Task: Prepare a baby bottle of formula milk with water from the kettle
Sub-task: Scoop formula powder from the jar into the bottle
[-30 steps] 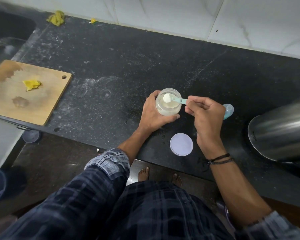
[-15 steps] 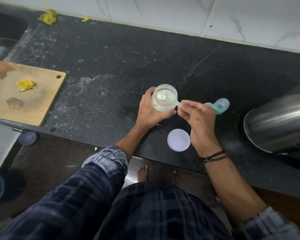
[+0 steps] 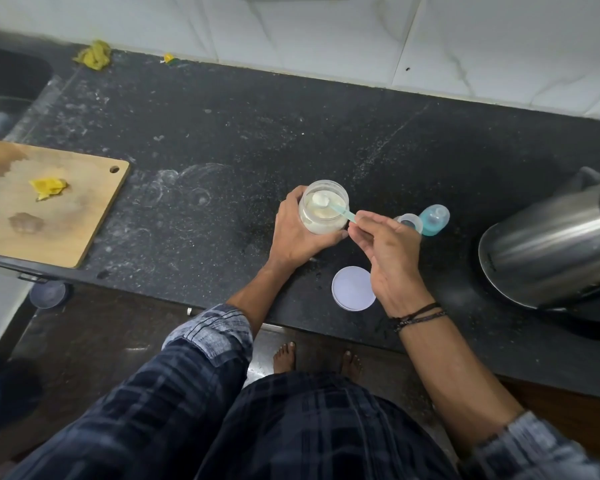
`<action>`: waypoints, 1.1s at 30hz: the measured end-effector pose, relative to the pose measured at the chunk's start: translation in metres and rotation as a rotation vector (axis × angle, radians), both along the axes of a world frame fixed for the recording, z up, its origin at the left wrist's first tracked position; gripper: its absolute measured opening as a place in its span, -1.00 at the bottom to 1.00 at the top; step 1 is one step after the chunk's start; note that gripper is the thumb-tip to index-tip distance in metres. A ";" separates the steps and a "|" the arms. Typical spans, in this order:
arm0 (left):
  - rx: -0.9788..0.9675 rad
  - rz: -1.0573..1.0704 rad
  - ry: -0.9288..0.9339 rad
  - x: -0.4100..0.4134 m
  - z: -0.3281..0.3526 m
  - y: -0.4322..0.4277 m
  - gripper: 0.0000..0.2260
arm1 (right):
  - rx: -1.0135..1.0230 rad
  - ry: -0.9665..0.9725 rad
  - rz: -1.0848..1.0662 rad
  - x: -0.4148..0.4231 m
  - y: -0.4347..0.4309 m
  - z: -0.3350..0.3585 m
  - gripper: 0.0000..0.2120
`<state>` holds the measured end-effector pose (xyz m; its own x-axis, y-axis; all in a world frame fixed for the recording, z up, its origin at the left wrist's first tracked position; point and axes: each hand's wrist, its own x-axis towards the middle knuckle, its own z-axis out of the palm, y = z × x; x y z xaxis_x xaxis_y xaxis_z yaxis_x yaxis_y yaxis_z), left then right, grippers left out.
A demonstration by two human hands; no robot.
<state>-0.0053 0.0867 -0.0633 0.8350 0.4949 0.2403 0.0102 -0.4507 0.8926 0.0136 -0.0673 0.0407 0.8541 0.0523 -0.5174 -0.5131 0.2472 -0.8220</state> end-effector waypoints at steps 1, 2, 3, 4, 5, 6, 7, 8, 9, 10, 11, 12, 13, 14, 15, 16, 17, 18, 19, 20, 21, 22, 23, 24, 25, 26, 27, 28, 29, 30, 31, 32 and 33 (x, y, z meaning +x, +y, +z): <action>-0.006 -0.005 0.003 0.000 -0.001 0.000 -0.25 | 0.011 0.018 -0.004 0.000 -0.001 0.001 -0.96; -0.014 -0.009 0.005 0.001 -0.002 0.000 -0.25 | 0.026 0.035 -0.007 0.000 -0.001 0.002 -0.96; -0.018 -0.012 0.006 0.001 -0.002 0.000 -0.25 | 0.042 0.047 -0.010 0.000 -0.001 0.002 -0.96; -0.017 -0.012 0.004 0.000 -0.001 0.000 -0.25 | 0.056 0.059 -0.011 0.000 -0.001 0.003 -0.96; -0.016 -0.010 -0.005 0.000 0.001 -0.001 -0.25 | 0.069 0.070 -0.012 0.000 -0.002 0.004 -0.96; -0.015 -0.011 -0.016 -0.001 0.004 -0.002 -0.25 | 0.081 0.082 -0.012 0.000 -0.002 0.004 -0.96; -0.014 -0.013 -0.027 -0.002 0.007 -0.003 -0.26 | 0.090 0.096 -0.015 -0.001 -0.002 0.004 -0.95; -0.009 -0.013 -0.037 -0.003 0.009 -0.005 -0.27 | 0.100 0.111 -0.021 -0.001 -0.002 0.004 -0.95; -0.003 -0.011 -0.042 -0.005 0.012 -0.006 -0.28 | 0.111 0.122 -0.027 -0.001 -0.002 0.004 -0.96; 0.003 -0.008 -0.043 -0.006 0.014 -0.006 -0.29 | 0.119 0.128 -0.030 -0.002 -0.002 0.005 -0.96; 0.008 -0.003 -0.041 -0.007 0.016 -0.007 -0.29 | 0.120 0.128 -0.031 -0.002 -0.001 0.005 -0.96; 0.009 0.003 -0.036 -0.008 0.017 -0.007 -0.29 | 0.116 0.124 -0.032 -0.002 0.000 0.005 -0.96; 0.004 0.005 -0.026 -0.008 0.018 -0.008 -0.27 | 0.109 0.117 -0.033 -0.002 0.000 0.005 -0.96; -0.004 0.003 -0.010 -0.009 0.018 -0.008 -0.26 | 0.101 0.103 -0.031 -0.002 0.000 0.005 -0.96; -0.012 0.000 0.015 -0.009 0.018 -0.007 -0.24 | 0.092 0.083 -0.027 -0.001 0.000 0.006 -0.95; -0.028 -0.005 0.047 -0.009 0.018 -0.006 -0.22 | 0.078 0.059 -0.021 -0.001 -0.001 0.006 -0.95; -0.050 -0.013 0.080 -0.010 0.016 -0.006 -0.21 | 0.060 0.034 -0.014 -0.001 -0.001 0.006 -0.95; -0.070 -0.023 0.101 -0.011 0.014 -0.006 -0.20 | 0.038 0.007 -0.006 -0.001 -0.001 0.007 -0.94; -0.087 -0.032 0.107 -0.013 0.011 -0.006 -0.17 | 0.012 -0.022 0.003 -0.001 -0.001 0.007 -0.93; -0.108 -0.034 0.112 -0.016 0.009 -0.008 -0.10 | -0.016 -0.051 0.012 -0.001 -0.001 0.007 -0.92; -0.136 -0.024 0.124 -0.020 0.007 -0.010 -0.01 | -0.042 -0.078 0.019 -0.001 -0.001 0.008 -0.92; -0.166 -0.003 0.135 -0.024 0.006 -0.013 0.04 | -0.060 -0.104 0.025 0.000 -0.001 0.008 -0.92; -0.192 0.025 0.121 -0.029 0.005 -0.016 0.04 | -0.072 -0.130 0.033 0.000 -0.002 0.008 -0.92; -0.200 0.058 0.079 -0.034 0.006 -0.020 0.00 | -0.077 -0.157 0.041 0.000 -0.003 0.009 -0.92; -0.187 0.100 0.023 -0.040 0.007 -0.025 -0.07 | -0.078 -0.182 0.048 0.000 -0.005 0.010 -0.93; -0.162 0.150 -0.039 -0.046 0.010 -0.030 -0.17 | -0.077 -0.203 0.051 0.001 -0.007 0.011 -0.93; -0.133 0.199 -0.101 -0.051 0.012 -0.035 -0.26 | -0.074 -0.220 0.049 0.002 -0.010 0.013 -0.93; -0.103 0.232 -0.157 -0.055 0.015 -0.040 -0.36 | -0.071 -0.233 0.042 0.003 -0.014 0.014 -0.93; -0.074 0.238 -0.200 -0.058 0.019 -0.044 -0.44 | -0.067 -0.241 0.032 0.006 -0.020 0.016 -0.93; -0.050 0.216 -0.229 -0.059 0.022 -0.049 -0.51 | -0.061 -0.247 0.020 0.008 -0.026 0.017 -0.93; -0.029 0.172 -0.248 -0.059 0.026 -0.053 -0.56 | -0.055 -0.255 0.006 0.011 -0.034 0.019 -0.93; -0.006 0.121 -0.258 -0.057 0.030 -0.058 -0.61 | -0.053 -0.263 -0.010 0.013 -0.042 0.019 -0.91; 0.019 0.071 -0.261 -0.055 0.032 -0.064 -0.64 | -0.050 -0.272 -0.024 0.016 -0.052 0.020 -0.90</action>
